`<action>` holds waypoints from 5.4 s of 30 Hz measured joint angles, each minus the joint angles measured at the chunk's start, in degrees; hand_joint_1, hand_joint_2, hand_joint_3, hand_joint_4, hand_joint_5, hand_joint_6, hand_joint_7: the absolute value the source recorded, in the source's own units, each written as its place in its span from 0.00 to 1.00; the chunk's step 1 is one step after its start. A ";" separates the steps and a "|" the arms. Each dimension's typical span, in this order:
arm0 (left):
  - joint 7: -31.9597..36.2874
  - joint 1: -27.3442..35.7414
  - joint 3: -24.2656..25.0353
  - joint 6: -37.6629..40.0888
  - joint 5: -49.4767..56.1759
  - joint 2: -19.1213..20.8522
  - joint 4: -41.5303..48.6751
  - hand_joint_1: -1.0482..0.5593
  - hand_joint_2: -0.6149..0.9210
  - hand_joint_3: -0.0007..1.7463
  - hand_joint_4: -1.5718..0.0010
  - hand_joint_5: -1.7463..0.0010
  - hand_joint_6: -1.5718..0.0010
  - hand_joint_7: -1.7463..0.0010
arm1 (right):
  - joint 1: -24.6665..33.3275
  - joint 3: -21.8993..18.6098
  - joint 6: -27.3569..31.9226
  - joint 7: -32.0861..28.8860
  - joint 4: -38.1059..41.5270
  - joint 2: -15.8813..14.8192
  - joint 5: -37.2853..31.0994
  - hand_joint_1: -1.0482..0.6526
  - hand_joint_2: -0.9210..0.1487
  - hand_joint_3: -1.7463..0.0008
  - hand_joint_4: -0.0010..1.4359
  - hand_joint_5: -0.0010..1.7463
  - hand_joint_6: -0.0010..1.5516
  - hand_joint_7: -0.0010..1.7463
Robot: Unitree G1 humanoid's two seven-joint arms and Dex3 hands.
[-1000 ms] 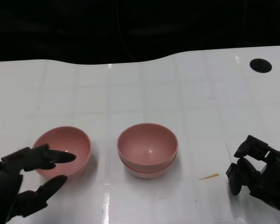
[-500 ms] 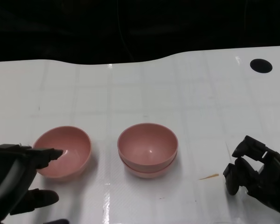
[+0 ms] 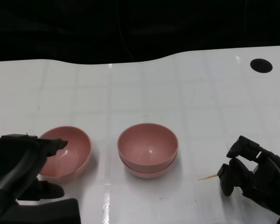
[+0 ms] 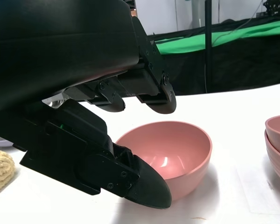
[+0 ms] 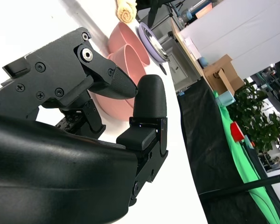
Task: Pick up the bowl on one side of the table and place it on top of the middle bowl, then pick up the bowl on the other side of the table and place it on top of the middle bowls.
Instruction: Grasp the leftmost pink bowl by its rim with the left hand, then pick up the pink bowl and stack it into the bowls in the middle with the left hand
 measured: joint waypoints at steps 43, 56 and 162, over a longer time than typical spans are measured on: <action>12.54 -14.14 -14.11 0.22 -8.39 -0.33 32.01 0.11 1.00 0.01 0.61 1.00 0.55 1.00 | -0.42 1.27 2.27 0.12 -0.36 1.79 -2.03 0.50 0.34 0.33 0.63 1.00 0.45 0.95; 15.32 -15.97 -15.25 -1.71 -10.19 -0.33 36.54 0.18 1.00 0.01 0.59 0.99 0.52 0.99 | -0.39 1.48 2.60 -0.14 -0.70 1.98 -2.16 0.50 0.36 0.32 0.63 1.00 0.45 0.95; 13.11 -13.49 -11.69 -8.18 -18.28 2.87 15.33 0.67 0.75 0.50 0.53 0.00 0.59 0.00 | 0.32 1.55 2.42 1.30 -1.45 1.99 -3.74 0.50 0.38 0.30 0.65 1.00 0.47 0.93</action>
